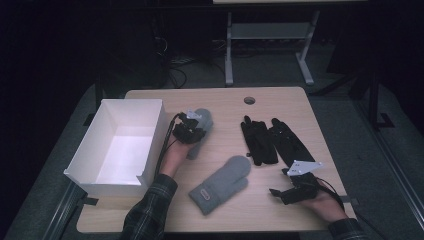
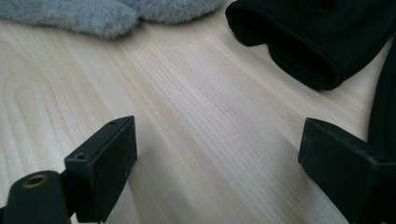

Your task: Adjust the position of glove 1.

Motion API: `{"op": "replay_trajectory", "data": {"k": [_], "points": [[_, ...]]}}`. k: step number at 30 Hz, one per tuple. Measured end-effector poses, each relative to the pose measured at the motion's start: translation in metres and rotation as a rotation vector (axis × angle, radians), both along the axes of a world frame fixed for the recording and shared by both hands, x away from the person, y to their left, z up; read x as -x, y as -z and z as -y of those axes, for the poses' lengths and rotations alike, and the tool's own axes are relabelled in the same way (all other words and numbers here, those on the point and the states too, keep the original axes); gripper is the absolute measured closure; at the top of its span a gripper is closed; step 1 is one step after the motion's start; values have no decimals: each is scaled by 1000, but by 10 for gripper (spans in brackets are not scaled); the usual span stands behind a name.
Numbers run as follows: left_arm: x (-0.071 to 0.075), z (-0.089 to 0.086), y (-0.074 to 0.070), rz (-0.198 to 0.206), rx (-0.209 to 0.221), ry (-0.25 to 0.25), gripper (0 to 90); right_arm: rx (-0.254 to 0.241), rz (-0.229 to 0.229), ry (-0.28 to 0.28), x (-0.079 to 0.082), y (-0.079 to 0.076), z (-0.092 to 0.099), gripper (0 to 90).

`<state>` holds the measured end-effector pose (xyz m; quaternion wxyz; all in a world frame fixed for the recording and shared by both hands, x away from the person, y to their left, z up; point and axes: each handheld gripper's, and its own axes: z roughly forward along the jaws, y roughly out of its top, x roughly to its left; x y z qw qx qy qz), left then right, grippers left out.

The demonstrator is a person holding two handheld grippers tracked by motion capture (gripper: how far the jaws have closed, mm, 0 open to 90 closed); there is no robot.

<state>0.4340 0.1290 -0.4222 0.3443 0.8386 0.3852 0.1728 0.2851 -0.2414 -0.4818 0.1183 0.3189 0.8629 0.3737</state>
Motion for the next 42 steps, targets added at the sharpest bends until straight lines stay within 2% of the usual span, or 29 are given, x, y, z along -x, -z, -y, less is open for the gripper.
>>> {"op": "replay_trajectory", "data": {"k": [2, 6, 10, 15, 23, 29, 30, 33, 35, 39, 40, 41, 42], "points": [[-9, -1, 2, -2, -9, -12, 889, 0, 0, 0, 0, 0, 0, 115], [-24, -1, 7, -13, -32, -16, 895, 0, 0, 1, 0, 0, 0, 115], [-34, 3, 16, -48, -42, 2, 896, -1, -5, 7, 0, 0, -1, 115], [-33, 12, 26, -85, -76, 51, 897, -2, -5, 11, 0, 0, -1, 115], [-21, 29, 24, -124, -81, 140, 897, -2, -3, 15, 0, 0, -2, 115], [-5, 42, 23, -127, -87, 205, 897, -2, -2, 16, 0, 0, -2, 116], [-3, 43, 24, -122, -76, 208, 897, -2, -2, 17, 0, 0, -2, 115], [-3, 42, 23, -124, -77, 216, 896, -2, -2, 18, 0, 0, -2, 115], [-3, 40, 19, -116, -61, 204, 889, -2, -2, 18, 0, 0, -2, 115], [-5, 31, 8, -77, -58, 188, 829, -2, -2, 18, 0, 0, -2, 115], [-7, 28, 6, -65, -65, 184, 806, -2, -2, 18, 0, 0, -2, 115], [-9, 25, 5, -57, -52, 166, 779, -2, -2, 19, 0, 0, -2, 115], [-11, 23, 5, -58, -49, 163, 712, -3, -2, 19, 0, 0, -2, 115]]}}
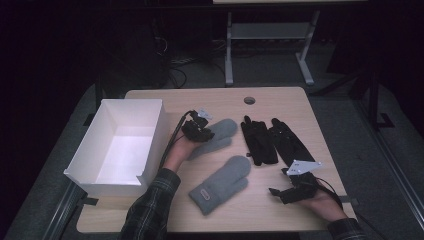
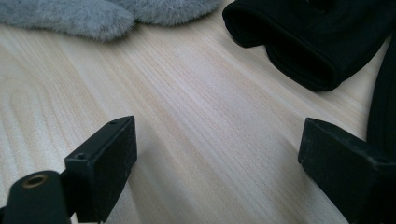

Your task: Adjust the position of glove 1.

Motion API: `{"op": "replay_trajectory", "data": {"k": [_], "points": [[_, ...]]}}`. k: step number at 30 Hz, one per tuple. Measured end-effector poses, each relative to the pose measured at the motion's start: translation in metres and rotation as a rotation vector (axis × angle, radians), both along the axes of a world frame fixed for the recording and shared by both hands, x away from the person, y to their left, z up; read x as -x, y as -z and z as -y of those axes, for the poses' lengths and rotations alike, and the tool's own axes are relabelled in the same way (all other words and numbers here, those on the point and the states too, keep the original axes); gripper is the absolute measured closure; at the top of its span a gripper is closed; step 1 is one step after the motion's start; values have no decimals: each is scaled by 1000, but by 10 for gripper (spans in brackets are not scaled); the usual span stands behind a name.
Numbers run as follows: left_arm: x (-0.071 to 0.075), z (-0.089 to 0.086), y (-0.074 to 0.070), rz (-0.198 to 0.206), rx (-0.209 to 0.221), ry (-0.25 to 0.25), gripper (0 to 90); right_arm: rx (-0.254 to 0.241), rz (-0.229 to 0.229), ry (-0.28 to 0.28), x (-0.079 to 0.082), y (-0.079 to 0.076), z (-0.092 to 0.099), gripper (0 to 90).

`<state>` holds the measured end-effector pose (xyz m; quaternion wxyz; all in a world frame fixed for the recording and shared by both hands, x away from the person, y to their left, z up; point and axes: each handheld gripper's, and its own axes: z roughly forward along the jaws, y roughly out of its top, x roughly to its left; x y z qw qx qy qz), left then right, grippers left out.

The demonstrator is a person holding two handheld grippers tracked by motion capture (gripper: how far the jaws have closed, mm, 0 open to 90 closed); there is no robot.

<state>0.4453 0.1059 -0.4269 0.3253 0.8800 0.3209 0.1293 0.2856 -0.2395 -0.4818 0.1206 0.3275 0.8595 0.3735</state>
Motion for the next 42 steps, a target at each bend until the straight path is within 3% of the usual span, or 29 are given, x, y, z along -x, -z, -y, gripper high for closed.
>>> {"op": "replay_trajectory", "data": {"k": [3, 6, 10, 16, 20, 30, 36, 42], "points": [[-6, -6, 0, 1, 10, 9, 638, 0, 0, 1, 0, 0, 0, 115], [-8, -9, 6, -17, -15, 18, 563, 0, 0, 0, 0, 0, 0, 115], [-11, -12, 17, -44, -21, 25, 543, 0, 0, -1, 0, 0, 0, 115], [-11, -8, 24, -32, -57, 56, 654, 0, 0, 1, 0, 0, 0, 115], [-10, -7, 22, -32, -61, 42, 813, 0, 1, 1, 0, 0, 0, 115], [-5, -12, 2, -67, -6, -18, 867, 0, 0, 1, 0, 0, 0, 115], [8, -11, -17, -69, 9, -49, 869, 0, 3, -3, 0, 0, 0, 115], [27, -11, -39, -67, 35, -39, 869, 0, 2, -3, 0, 0, 0, 115]]}}
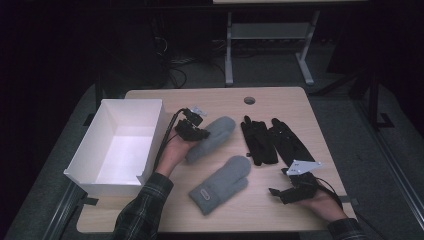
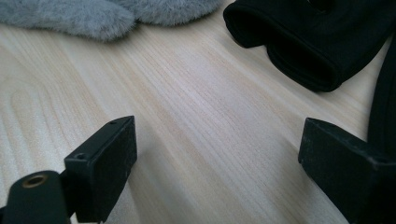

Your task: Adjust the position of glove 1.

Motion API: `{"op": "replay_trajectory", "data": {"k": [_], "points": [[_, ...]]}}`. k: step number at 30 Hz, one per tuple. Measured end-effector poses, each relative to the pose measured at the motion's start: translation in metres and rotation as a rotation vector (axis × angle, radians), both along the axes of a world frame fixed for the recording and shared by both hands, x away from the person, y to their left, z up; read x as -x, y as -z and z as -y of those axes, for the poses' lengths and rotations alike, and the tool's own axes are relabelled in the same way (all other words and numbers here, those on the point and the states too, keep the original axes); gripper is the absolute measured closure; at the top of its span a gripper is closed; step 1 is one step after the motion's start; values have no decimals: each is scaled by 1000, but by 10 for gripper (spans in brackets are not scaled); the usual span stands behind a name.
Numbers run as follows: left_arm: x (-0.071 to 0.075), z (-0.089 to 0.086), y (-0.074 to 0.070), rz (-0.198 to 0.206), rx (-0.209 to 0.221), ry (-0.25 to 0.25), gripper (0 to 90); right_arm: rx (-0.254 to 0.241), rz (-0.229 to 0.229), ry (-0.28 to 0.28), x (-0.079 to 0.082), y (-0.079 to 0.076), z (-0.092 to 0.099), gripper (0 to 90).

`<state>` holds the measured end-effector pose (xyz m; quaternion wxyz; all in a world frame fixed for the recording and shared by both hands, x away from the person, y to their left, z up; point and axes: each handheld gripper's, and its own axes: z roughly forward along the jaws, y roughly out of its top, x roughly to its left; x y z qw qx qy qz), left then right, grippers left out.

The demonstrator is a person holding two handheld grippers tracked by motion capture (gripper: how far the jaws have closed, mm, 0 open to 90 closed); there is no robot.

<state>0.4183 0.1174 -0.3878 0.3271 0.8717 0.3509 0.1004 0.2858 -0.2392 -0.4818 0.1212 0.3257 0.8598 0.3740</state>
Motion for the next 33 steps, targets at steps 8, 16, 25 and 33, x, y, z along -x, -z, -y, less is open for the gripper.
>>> {"op": "replay_trajectory", "data": {"k": [8, 16, 25, 33], "points": [[39, 7, -16, -4, 30, 48, 871, 0, -1, 0, 0, 0, 0, 115], [80, 12, -27, -25, 54, 57, 875, 0, 0, 1, 0, 0, 0, 115], [102, 16, -16, -75, 65, 18, 876, 0, 0, 0, 0, 0, 0, 115], [107, 25, -6, -101, 73, 34, 876, -1, -1, 2, 0, 0, 0, 115]]}}
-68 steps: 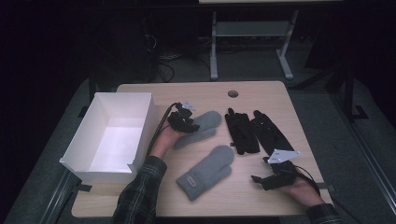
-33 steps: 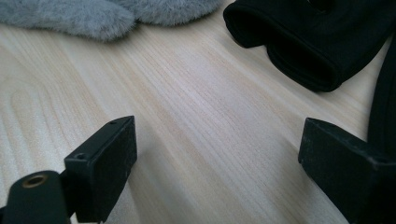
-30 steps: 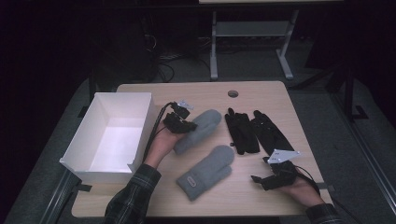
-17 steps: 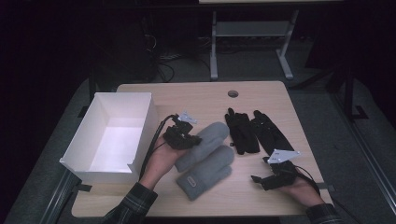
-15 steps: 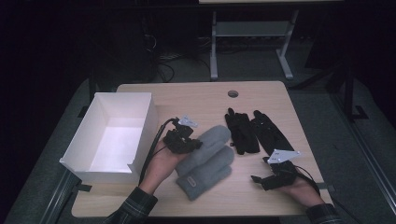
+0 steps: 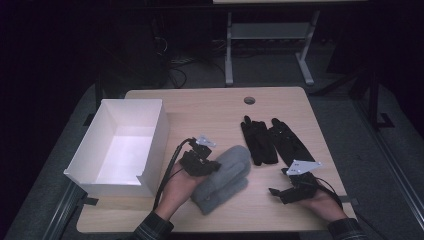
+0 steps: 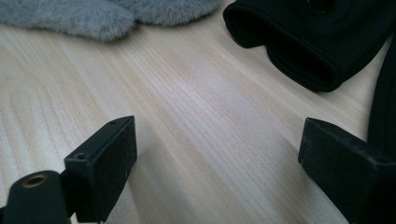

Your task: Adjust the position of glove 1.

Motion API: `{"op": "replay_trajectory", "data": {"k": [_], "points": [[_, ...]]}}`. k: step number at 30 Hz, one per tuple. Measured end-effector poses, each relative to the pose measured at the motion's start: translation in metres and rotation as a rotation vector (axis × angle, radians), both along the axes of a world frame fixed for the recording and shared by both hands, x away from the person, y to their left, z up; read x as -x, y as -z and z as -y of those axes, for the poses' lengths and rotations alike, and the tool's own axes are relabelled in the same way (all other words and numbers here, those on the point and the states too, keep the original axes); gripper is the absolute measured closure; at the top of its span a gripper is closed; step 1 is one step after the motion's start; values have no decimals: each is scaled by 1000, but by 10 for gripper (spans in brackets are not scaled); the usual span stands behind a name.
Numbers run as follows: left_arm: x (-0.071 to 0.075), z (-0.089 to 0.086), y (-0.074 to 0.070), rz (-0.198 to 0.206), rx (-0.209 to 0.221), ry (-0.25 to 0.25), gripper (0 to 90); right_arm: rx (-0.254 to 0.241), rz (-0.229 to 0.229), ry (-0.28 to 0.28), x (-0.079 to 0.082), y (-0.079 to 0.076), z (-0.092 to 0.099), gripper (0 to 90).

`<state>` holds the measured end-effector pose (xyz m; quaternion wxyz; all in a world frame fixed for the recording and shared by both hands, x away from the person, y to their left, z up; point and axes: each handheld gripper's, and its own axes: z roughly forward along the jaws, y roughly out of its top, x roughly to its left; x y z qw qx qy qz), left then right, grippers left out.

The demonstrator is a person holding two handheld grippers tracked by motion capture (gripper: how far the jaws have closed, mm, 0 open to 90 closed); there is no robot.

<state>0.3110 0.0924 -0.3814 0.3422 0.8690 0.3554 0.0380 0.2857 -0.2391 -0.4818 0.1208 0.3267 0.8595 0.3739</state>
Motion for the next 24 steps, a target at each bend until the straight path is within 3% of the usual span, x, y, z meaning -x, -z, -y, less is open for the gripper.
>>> {"op": "replay_trajectory", "data": {"k": [6, 13, 21, 24], "points": [[4, 4, 1, -6, 9, 3, 876, 0, 0, 0, 0, 0, 0, 115], [6, 7, 17, -36, -8, 7, 876, 0, 0, 0, 0, 0, 0, 115], [7, 13, 33, -43, -72, 46, 873, 0, 1, -2, 0, 0, 0, 115], [7, 13, 35, -38, -71, 49, 870, 1, 1, -1, 0, 0, 0, 115]]}}
